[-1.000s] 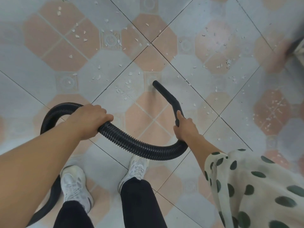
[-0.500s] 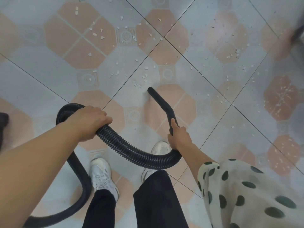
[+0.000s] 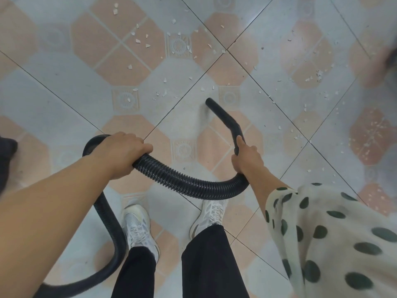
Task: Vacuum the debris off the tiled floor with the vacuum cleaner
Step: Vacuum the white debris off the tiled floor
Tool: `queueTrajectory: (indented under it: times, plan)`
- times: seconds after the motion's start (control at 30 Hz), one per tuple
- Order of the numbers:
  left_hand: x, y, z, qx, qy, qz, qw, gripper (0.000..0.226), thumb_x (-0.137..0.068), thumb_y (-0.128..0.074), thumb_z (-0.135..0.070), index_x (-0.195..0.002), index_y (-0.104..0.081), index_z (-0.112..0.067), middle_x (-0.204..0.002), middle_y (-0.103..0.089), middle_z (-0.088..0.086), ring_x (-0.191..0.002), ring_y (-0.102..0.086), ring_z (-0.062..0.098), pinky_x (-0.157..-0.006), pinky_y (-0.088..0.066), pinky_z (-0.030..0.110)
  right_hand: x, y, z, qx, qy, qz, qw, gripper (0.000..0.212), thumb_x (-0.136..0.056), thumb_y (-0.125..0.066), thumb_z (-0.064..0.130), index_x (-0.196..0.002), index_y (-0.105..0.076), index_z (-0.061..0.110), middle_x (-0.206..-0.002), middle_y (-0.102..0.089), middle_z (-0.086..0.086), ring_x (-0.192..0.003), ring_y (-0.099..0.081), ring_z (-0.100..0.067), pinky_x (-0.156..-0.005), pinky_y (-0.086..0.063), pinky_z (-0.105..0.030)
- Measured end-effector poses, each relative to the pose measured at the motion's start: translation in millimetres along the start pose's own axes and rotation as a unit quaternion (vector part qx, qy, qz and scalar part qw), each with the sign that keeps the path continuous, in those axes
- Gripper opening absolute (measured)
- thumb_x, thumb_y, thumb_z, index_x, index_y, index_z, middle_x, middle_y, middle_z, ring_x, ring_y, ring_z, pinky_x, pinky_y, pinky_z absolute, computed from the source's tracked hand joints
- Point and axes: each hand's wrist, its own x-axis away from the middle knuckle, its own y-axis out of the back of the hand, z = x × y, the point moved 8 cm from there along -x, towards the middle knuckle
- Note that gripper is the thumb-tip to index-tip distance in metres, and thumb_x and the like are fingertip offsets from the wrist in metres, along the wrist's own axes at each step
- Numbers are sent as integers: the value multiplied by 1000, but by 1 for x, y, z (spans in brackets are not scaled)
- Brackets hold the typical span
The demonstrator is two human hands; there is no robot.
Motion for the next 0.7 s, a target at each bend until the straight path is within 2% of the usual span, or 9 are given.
queueTrajectory:
  times: [0.07,0.2,0.37,0.5,0.57,0.7]
  plan:
    - [-7,5,1,14,6,-11,1000,19,-84,-54,-13,-93,-47,-28,-75,-42,-10,-77,-46,15,-64,-28,27,-12,13,-3,0,-8,-14,1000,64,-99,-45,19,-154,-14,33,-122,-43,-18,-66,-44,-24,-67,-42,-36]
    - [-25,13,5,44,20,-23,999,21,-83,-54,-11,-93,-45,-27,-76,-46,-8,-78,-49,18,-63,-35,30,-37,37,-2,-1,-11,-34,999,68,-98,-47,17,-155,-13,32,-126,-43,-21,-79,-50,-30,-70,-44,-37]
    - [-37,19,8,68,41,-32,996,23,-82,-55,-9,-95,-47,-26,-77,-44,-7,-81,-50,19,-62,-36,32,-54,54,-2,12,-15,-46,999,69,-96,-49,15,-154,-15,30,-123,-45,-21,-82,-52,-31,-71,-47,-38]
    - [-36,19,6,66,40,-29,997,24,-85,-53,-9,-100,-48,-27,-80,-43,-8,-82,-48,18,-63,-33,30,-46,54,1,28,-5,-23,999,71,-98,-48,17,-156,-10,32,-128,-42,-22,-82,-49,-30,-71,-45,-37]
    - [-32,18,5,67,32,-25,997,26,-84,-52,-8,-101,-47,-27,-81,-43,-8,-84,-49,17,-64,-37,31,-36,48,6,39,11,-5,999,69,-99,-47,19,-155,-9,34,-129,-40,-21,-82,-50,-31,-70,-45,-37]
    - [-18,7,9,65,16,-1,998,29,-83,-53,-10,-101,-47,-30,-81,-42,-10,-85,-49,16,-72,-45,32,-15,26,26,65,66,24,995,67,-102,-45,27,-156,-7,37,-129,-41,-18,-97,-58,-37,-80,-51,-41]
